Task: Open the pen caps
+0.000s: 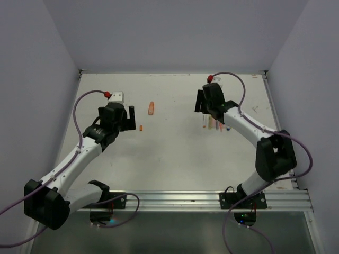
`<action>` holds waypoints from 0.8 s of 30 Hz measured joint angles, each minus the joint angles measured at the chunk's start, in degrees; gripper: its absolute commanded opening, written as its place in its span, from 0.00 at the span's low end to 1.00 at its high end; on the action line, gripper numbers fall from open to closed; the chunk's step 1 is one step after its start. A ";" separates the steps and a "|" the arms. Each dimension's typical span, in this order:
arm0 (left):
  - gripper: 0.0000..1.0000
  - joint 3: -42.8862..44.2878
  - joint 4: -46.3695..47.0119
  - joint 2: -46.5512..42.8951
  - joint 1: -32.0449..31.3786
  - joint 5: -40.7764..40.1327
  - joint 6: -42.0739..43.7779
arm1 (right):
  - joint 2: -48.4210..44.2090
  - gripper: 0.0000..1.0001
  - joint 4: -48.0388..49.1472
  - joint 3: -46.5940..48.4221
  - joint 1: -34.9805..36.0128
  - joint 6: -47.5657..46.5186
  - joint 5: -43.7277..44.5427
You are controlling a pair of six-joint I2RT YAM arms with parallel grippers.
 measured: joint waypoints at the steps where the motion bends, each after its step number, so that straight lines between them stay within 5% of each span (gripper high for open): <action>1: 1.00 1.05 -0.15 1.92 0.00 1.20 -0.42 | -3.37 0.72 0.83 -0.98 0.00 -0.07 -1.03; 6: 1.00 7.02 0.42 11.17 -0.02 6.78 -3.21 | -19.67 0.91 6.12 -7.69 0.00 0.00 -4.44; 12: 0.98 15.04 3.69 25.53 -0.15 10.36 -5.66 | -33.07 0.96 12.98 -20.33 -0.02 1.09 -8.41; 24: 0.81 27.10 9.86 48.52 -0.39 11.61 -4.79 | -36.06 0.99 20.20 -28.26 0.00 3.02 -13.79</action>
